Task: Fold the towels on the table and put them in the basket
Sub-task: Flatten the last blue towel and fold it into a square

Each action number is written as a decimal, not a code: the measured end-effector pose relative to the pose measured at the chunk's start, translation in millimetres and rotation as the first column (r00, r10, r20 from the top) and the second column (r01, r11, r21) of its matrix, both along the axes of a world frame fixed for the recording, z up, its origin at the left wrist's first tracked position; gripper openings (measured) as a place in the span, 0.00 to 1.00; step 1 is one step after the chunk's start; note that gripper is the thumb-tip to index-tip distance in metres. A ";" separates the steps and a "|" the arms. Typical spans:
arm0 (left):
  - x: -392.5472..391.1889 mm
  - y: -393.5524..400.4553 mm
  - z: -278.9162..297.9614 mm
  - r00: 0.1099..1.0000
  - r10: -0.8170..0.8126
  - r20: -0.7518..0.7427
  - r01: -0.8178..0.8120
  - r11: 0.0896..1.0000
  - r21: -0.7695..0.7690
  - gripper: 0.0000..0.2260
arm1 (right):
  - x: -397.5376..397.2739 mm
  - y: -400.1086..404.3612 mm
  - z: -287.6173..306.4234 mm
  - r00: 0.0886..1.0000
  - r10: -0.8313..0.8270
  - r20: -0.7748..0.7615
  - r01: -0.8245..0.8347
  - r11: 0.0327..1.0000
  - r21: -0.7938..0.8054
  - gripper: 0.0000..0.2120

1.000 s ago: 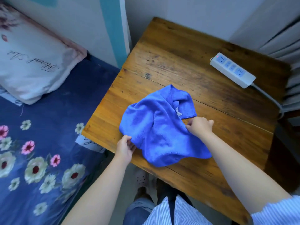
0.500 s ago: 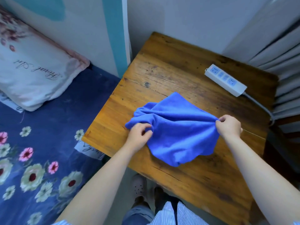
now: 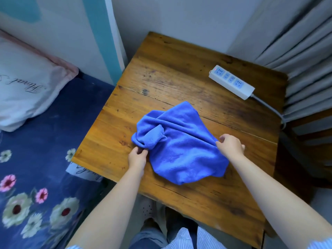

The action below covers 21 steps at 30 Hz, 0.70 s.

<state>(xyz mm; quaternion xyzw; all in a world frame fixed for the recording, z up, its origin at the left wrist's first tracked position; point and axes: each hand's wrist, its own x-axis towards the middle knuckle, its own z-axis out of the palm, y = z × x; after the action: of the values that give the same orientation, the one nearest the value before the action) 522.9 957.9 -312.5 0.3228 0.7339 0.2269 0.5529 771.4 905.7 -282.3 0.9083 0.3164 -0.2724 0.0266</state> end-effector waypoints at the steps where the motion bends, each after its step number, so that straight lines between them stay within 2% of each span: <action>1: -0.4 1.2 -1.0 1.000 -0.001 0.016 0.001 1.000 -0.008 0.06 | 0.7 2.0 -1.5 1.000 -0.012 -0.012 0.012 1.000 -0.007 0.15; 5: -1.8 -2.5 -4.0 0.995 0.068 0.074 -0.068 0.998 -0.002 0.03 | 4.4 6.0 -10.8 0.999 -0.010 -0.049 0.008 0.999 -0.042 0.16; 8: -3.0 1.9 1.4 0.965 0.194 0.177 -0.191 0.981 -0.033 0.10 | 6.8 11.5 -15.3 0.997 -0.011 -0.077 0.011 1.000 -0.002 0.15; 11: -4.0 12.6 8.0 0.935 0.270 0.231 -0.268 0.963 -0.044 0.13 | 7.4 19.1 -17.9 0.994 -0.028 -0.108 0.030 0.999 0.012 0.13; 13: -7.0 17.8 10.6 0.949 0.261 0.179 -0.262 0.965 -0.017 0.12 | 8.1 24.2 -18.9 0.991 -0.058 -0.120 0.060 0.998 0.012 0.10; 16: -13.0 22.0 15.7 0.972 0.229 0.055 -0.229 0.973 -0.006 0.04 | 7.3 29.2 -12.0 0.985 -0.087 -0.146 0.090 0.996 0.013 0.09; 17: -15.8 22.8 16.2 0.976 0.216 0.030 -0.215 0.976 -0.006 0.05 | 7.7 30.1 -7.5 0.984 -0.095 -0.152 0.100 0.995 0.024 0.09; 21: -12.1 20.0 34.8 0.978 0.123 0.170 -0.115 0.992 -0.058 0.07 | 11.7 34.0 11.5 0.951 -0.137 -0.279 0.167 0.982 0.086 0.07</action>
<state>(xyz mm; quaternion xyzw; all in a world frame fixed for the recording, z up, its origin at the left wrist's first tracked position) 510.8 977.9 -277.7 0.2439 0.7064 0.2692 0.6075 783.2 939.7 -270.8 0.8841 0.2605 -0.3780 -0.0874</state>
